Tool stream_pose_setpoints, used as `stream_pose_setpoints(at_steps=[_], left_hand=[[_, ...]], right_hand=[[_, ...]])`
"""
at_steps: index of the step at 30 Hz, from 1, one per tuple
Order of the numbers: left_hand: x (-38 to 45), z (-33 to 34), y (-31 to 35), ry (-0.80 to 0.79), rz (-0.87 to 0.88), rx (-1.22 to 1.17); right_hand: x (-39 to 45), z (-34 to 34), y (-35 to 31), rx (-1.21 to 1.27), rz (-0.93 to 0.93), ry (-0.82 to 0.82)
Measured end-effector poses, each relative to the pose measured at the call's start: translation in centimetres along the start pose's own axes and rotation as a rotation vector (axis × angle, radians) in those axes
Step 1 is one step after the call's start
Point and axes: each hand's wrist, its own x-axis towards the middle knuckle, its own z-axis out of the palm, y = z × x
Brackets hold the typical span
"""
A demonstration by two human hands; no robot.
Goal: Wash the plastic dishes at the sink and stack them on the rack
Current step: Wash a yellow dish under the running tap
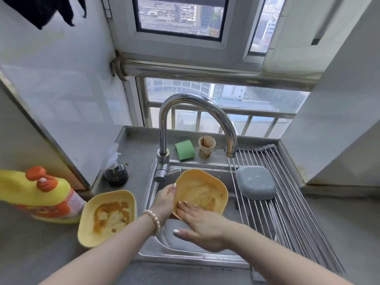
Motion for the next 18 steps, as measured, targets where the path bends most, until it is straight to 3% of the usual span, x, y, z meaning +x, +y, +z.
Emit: stream_pose_setpoints(at_steps=[5,10,14,16,18], left_hand=[[-0.1,0.3,-0.4,-0.027,-0.035,0.02],[-0.2,0.7,0.1,-0.026,-0.011,-0.027],[-0.3,0.4,-0.1,-0.035,-0.054,-0.033],[-0.6,1.1,0.1,-0.052,-0.082,-0.092],[-0.8,1.9,0.2,-0.07,-0.105,-0.165]], right_hand=[[0.3,-0.8,3.8,-0.145,0.31,0.103],[0.0,0.5,0.7,0.078,-0.009,0.011],[-1.0,-0.7,4.1,-0.227,0.241,0.114],[0.4,-0.9,4.6,-0.194,0.337,0.142],[2.0,-1.1,3.7,-0.065,0.311,0.166]])
